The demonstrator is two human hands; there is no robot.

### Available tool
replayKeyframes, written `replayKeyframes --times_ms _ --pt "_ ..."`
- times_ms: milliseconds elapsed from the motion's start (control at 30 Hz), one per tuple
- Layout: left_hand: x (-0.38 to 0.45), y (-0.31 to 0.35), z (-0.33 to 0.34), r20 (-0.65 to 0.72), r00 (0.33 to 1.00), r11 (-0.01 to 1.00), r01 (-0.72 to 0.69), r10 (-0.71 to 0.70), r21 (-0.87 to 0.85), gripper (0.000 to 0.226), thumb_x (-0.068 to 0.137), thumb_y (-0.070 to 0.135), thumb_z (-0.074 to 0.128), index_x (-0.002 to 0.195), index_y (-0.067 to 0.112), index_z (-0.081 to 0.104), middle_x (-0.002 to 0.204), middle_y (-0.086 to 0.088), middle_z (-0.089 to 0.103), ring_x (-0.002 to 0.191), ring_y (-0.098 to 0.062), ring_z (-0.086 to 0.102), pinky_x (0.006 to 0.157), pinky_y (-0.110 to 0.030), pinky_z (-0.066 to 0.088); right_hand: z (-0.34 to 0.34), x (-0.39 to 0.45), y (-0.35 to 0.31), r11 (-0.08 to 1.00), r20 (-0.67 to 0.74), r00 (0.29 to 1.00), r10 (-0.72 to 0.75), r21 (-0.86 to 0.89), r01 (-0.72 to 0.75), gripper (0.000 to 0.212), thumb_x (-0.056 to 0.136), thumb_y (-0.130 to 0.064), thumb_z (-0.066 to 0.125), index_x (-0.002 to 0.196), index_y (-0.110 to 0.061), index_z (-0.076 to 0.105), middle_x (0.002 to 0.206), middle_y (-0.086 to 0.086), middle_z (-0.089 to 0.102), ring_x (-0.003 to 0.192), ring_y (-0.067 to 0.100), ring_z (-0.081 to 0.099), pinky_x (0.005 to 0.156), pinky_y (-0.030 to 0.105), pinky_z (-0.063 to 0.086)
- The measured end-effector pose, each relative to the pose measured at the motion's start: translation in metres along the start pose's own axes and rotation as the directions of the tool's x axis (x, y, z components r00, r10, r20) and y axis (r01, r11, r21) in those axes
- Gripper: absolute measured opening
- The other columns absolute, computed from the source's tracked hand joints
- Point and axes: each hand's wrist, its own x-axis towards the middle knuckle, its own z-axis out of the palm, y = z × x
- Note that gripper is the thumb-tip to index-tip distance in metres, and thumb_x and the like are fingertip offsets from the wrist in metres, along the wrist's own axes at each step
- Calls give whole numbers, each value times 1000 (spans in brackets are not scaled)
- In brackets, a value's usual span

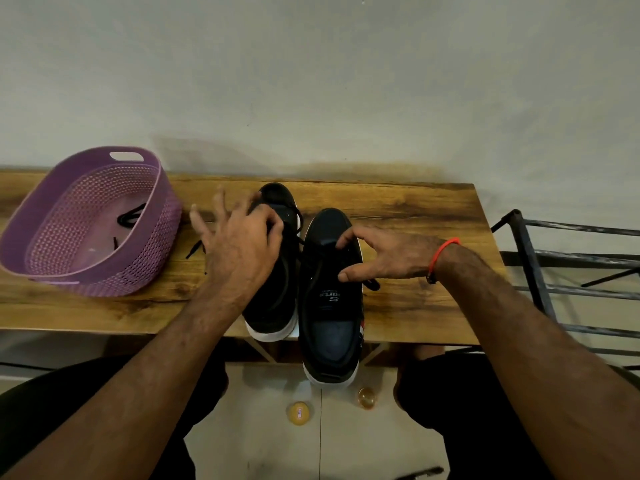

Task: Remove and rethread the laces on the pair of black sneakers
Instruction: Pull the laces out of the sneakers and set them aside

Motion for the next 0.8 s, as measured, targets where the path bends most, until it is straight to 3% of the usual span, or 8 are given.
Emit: replayKeyframes --times_ms 100,200,300,367,500,633,733,800 --pt "-8 16 1 79 972 974 -216 220 -65 23 91 49 61 110 37 67 160 6 33 153 -31 8 115 -70 6 -1 -1 -2 1000 -12 1000 4 -11 -4 61 86 -45 71 138 -27 44 143 -5 41 124 12 39 97 28 34" --pt "-19 30 6 196 901 922 -371 387 -113 20 87 51 65 103 41 68 165 7 20 154 -31 -4 114 -72 2 -1 -1 -1 1000 -12 1000 6 -18 -6 62 87 -46 70 139 -27 43 141 -5 43 124 13 42 92 26 36" --pt "-25 31 13 302 852 903 -419 428 -98 23 88 52 65 109 43 70 168 8 10 154 -31 -11 115 -71 -1 -1 -3 -2 1000 8 1000 14 10 -14 61 87 -45 71 138 -27 43 138 -5 44 121 17 50 87 26 47" --pt "-23 30 13 274 860 903 -406 430 -143 20 87 53 64 102 43 71 166 13 16 154 -28 -6 115 -69 3 -2 -3 -2 1000 4 1000 15 3 -15 61 87 -45 71 138 -28 42 137 -6 43 119 14 48 88 27 45" --pt "-12 24 7 154 943 946 -265 295 -188 13 87 48 63 89 37 69 155 21 34 151 -21 10 113 -61 13 -2 -2 -1 1000 -5 1000 18 -8 -18 63 86 -46 71 139 -28 42 143 -4 41 122 13 43 93 26 39" --pt "1 9 4 7 990 988 -143 144 -52 17 91 42 57 93 29 68 143 15 49 142 -19 27 108 -57 23 -1 -2 0 1000 4 1000 10 -6 -10 61 86 -46 71 138 -29 43 146 -3 40 130 15 39 101 31 35" --pt "13 -13 -6 -104 989 990 99 -109 -98 23 93 39 52 96 23 68 139 7 52 135 -23 33 103 -54 25 -1 0 2 1000 1 1000 10 1 -10 60 85 -48 72 135 -31 44 149 -3 38 134 18 37 108 36 36" --pt "17 -23 -9 -134 977 981 153 -168 -119 23 94 38 53 101 21 67 140 4 50 136 -26 31 103 -54 25 0 1 2 1000 -1 1000 9 -1 -9 59 84 -48 72 134 -31 45 148 -3 39 134 18 38 109 36 36"
